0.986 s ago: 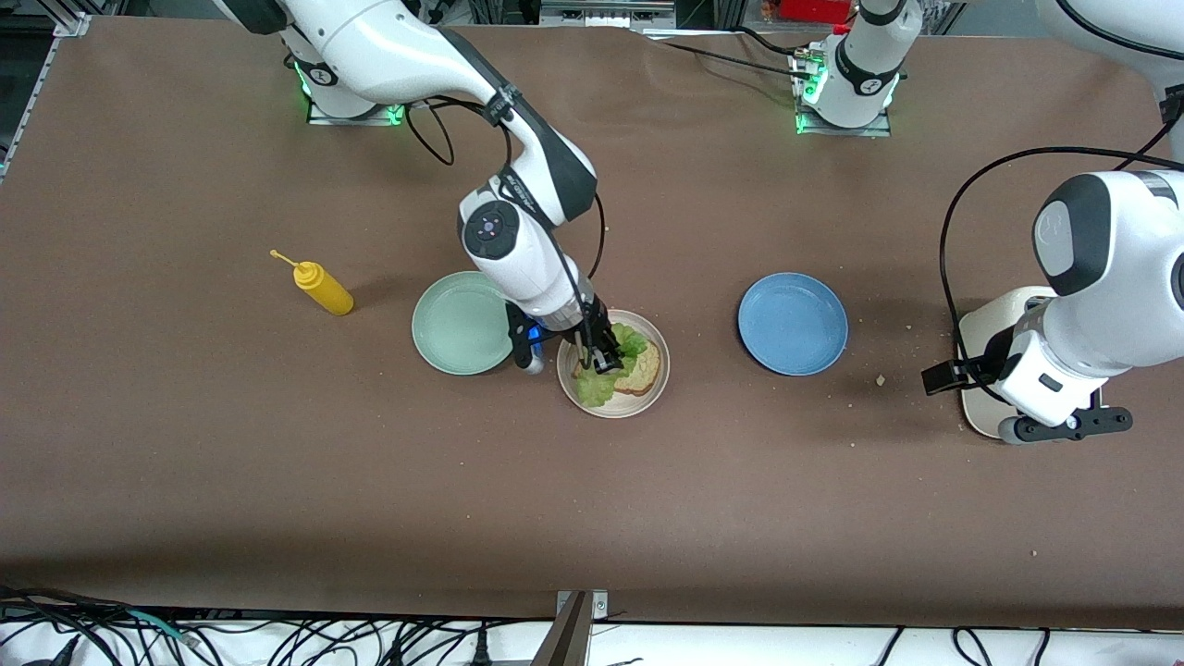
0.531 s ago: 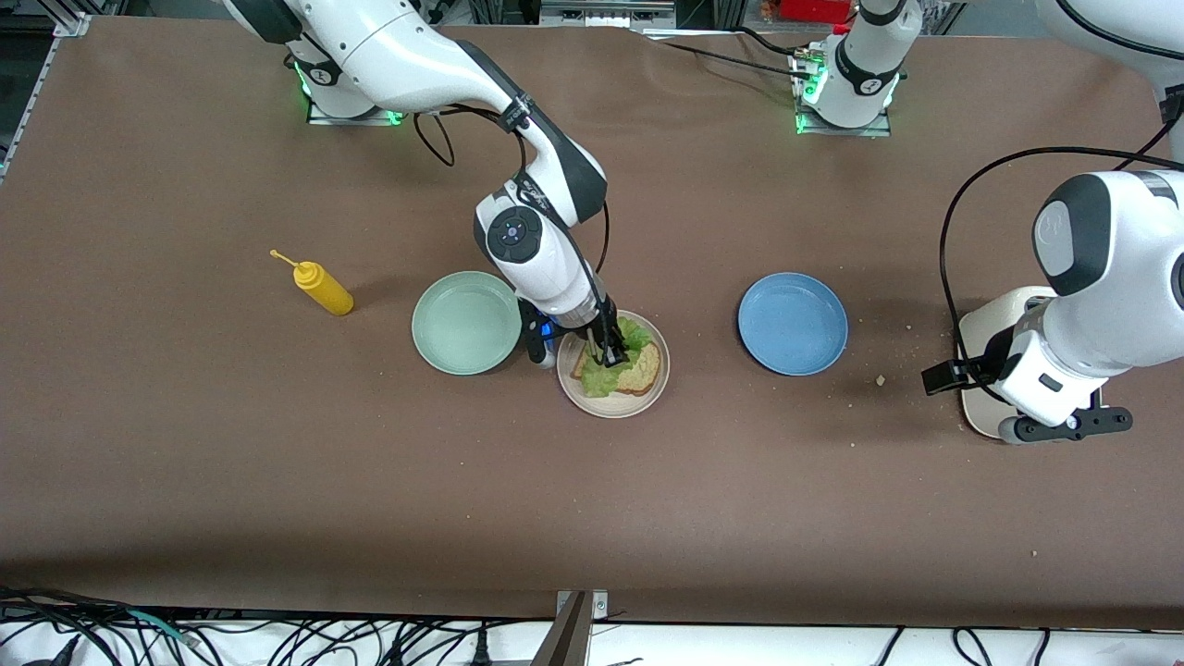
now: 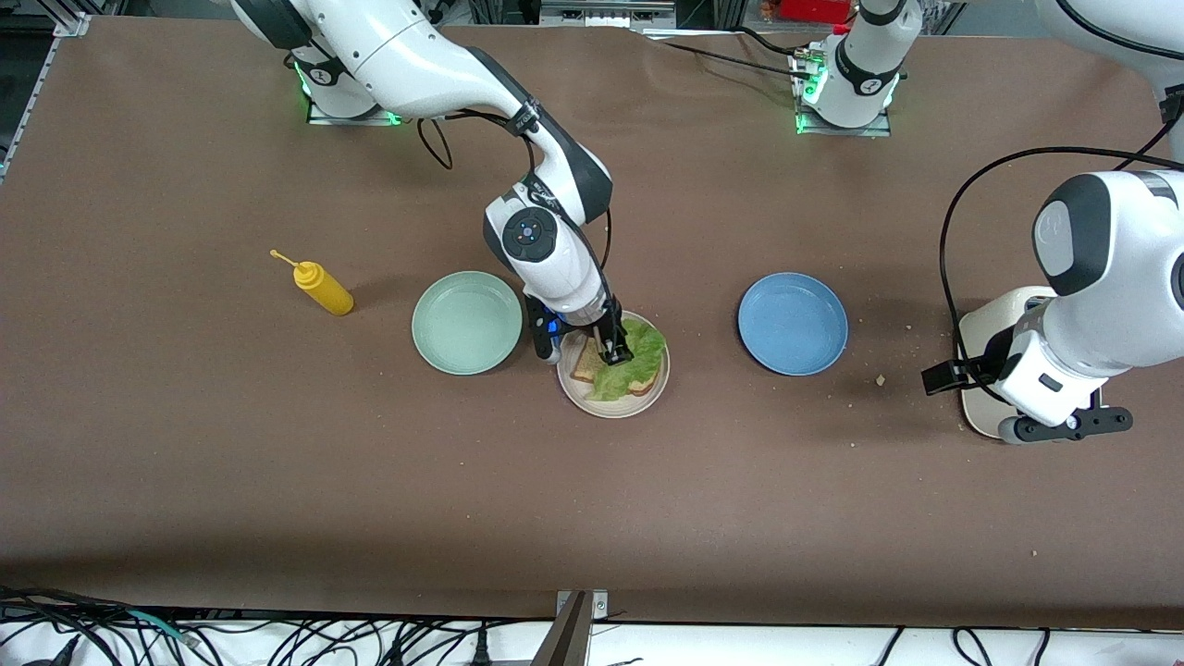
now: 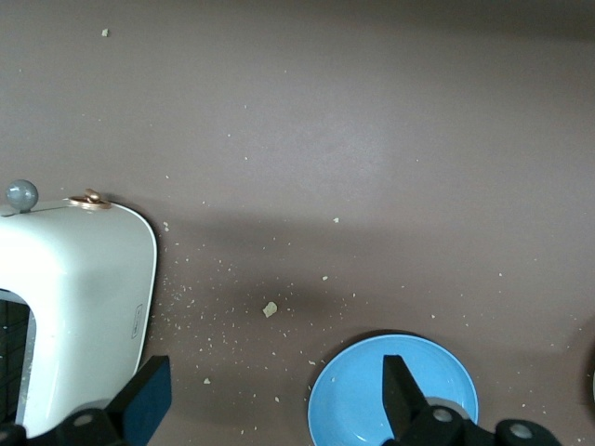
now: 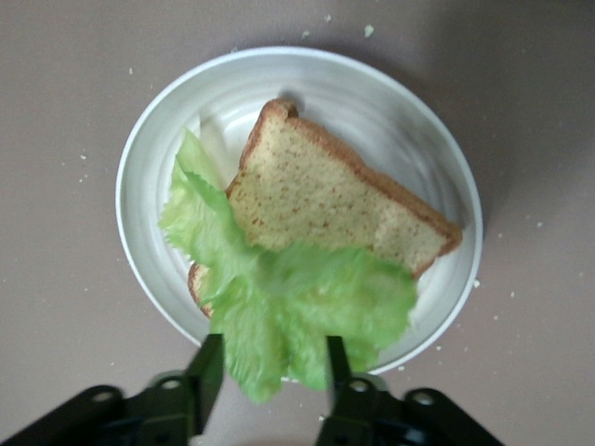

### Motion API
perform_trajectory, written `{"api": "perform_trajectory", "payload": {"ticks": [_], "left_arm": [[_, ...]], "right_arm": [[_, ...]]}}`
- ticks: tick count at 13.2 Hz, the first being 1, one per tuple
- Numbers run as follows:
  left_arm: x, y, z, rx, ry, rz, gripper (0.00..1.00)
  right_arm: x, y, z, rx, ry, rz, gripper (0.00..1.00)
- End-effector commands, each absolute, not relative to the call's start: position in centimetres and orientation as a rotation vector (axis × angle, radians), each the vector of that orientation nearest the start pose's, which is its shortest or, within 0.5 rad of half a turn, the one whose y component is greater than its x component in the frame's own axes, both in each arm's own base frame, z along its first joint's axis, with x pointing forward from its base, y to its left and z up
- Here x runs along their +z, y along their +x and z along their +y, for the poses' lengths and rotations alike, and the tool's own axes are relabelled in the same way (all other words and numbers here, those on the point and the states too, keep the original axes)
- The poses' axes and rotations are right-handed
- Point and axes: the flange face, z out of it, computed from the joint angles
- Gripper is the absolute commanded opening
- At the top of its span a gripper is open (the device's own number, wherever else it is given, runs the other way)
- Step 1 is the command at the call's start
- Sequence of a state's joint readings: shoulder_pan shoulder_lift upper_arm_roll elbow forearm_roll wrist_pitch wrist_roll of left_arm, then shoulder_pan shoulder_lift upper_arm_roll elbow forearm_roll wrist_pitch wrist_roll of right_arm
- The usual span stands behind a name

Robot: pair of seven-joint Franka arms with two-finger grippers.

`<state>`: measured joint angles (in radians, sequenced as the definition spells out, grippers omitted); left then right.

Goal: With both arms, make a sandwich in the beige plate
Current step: 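Open the right gripper to release the lettuce onto the bread, then draw the right gripper back beside the yellow bottle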

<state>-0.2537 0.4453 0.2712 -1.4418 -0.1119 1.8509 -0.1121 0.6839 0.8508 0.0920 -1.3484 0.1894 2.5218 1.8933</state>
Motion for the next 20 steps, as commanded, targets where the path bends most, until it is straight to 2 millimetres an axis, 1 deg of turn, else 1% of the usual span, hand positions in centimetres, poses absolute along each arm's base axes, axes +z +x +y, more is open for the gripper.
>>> {"api": "perform_trajectory", "payload": {"ticks": [1,2,3,4,6,7,9,10,13,14,16,18,19,20], "left_arm": [[44.1,68.4,-2.9,0.016,-3.133,-0.232,1.0],[44.1,68.4,-2.9,0.016,-3.133,-0.232,1.0],[44.1,68.4,-2.9,0.016,-3.133,-0.232,1.0],[44.1,68.4,-2.9,0.016,-3.133,-0.232,1.0],[44.1,68.4,-2.9,0.016,-3.133,-0.232,1.0],[44.1,68.4,-2.9,0.016,-3.133,-0.232,1.0],[44.1,68.4,-2.9,0.016,-3.133,-0.232,1.0],[44.1,68.4,-2.9,0.019,-3.133,-0.232,1.0],[44.0,68.4,-2.9,0.019,-3.133,-0.232,1.0],[44.1,68.4,-2.9,0.016,-3.133,-0.232,1.0],[44.1,68.4,-2.9,0.016,-3.133,-0.232,1.0],[44.1,68.4,-2.9,0.019,-3.133,-0.232,1.0],[44.1,68.4,-2.9,0.019,-3.133,-0.232,1.0],[44.1,68.4,-2.9,0.019,-3.133,-0.232,1.0]], "right_arm": [[28.7,56.5,52.7,0.155,-2.168,1.677,0.99],[30.3,56.7,52.3,0.159,-2.178,1.681,0.99],[32.2,57.0,51.4,0.162,-2.204,1.688,0.99],[34.5,57.5,50.1,0.167,-2.22,1.703,0.99],[39.3,58.7,46.2,0.184,-2.289,1.705,0.99],[41.6,58.7,44.4,0.196,-2.364,1.662,0.99],[46.2,59.1,39.9,0.208,-2.482,1.563,0.99],[48.2,59.2,37.5,0.217,-2.558,1.478,0.99],[52.9,59.9,28.6,0.243,-2.78,1.135,0.99],[54.1,60.3,25.6,0.233,-2.831,1.021,0.99],[55.4,61.3,19.7,0.216,-2.89,0.856,0.99],[56.0,62.0,14.0,0.203,-2.944,0.667,0.99],[56.1,62.2,10.8,0.202,-2.967,0.567,0.99],[56.4,62.2,8.1,0.184,-2.984,0.472,0.99]]}}
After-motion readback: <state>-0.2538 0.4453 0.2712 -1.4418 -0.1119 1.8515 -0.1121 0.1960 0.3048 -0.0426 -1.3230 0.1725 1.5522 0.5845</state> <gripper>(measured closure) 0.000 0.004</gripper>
